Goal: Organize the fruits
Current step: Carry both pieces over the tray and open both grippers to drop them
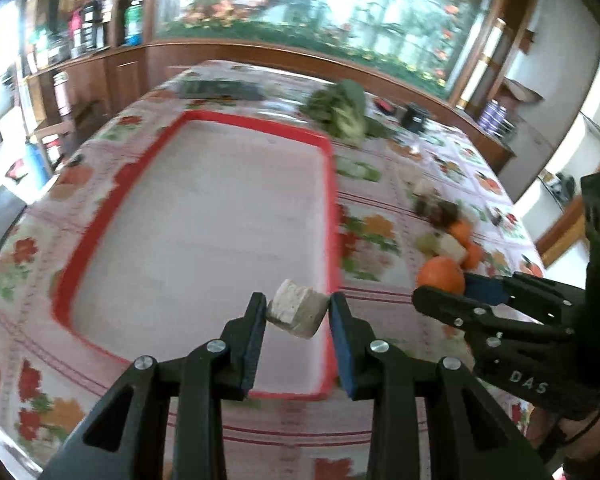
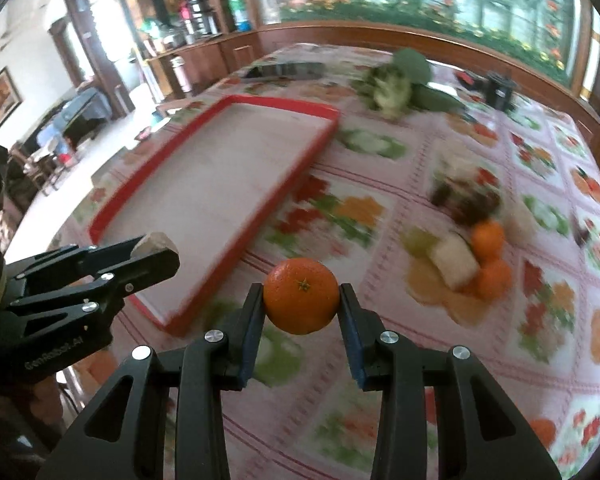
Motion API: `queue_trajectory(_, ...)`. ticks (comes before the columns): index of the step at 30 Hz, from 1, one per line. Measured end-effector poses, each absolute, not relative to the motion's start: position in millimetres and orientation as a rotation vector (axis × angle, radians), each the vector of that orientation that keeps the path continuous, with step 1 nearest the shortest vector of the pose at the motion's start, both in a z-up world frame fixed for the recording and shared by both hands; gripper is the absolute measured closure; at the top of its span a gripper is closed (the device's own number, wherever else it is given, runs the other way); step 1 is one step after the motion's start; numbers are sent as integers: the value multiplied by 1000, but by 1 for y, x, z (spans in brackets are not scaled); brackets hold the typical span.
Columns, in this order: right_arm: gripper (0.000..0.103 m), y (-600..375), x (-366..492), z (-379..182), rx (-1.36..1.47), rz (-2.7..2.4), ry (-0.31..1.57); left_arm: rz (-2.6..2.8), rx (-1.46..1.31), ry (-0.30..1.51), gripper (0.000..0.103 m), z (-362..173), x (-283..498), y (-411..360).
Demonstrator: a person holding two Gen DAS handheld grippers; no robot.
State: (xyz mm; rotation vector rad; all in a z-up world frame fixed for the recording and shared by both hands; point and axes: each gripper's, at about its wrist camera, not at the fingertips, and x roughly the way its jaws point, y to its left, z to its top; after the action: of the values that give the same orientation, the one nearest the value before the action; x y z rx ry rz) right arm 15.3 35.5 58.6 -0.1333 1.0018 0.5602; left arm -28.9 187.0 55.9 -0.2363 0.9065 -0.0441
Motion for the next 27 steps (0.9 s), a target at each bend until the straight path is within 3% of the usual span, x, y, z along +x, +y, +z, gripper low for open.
queue_trajectory(13, 67, 132, 27, 34, -212, 727, 1069, 114, -289, 942, 68, 32, -23, 257)
queue_trajectory(27, 67, 146, 18, 18, -250, 732, 1119, 164, -275, 982, 68, 17, -17, 272)
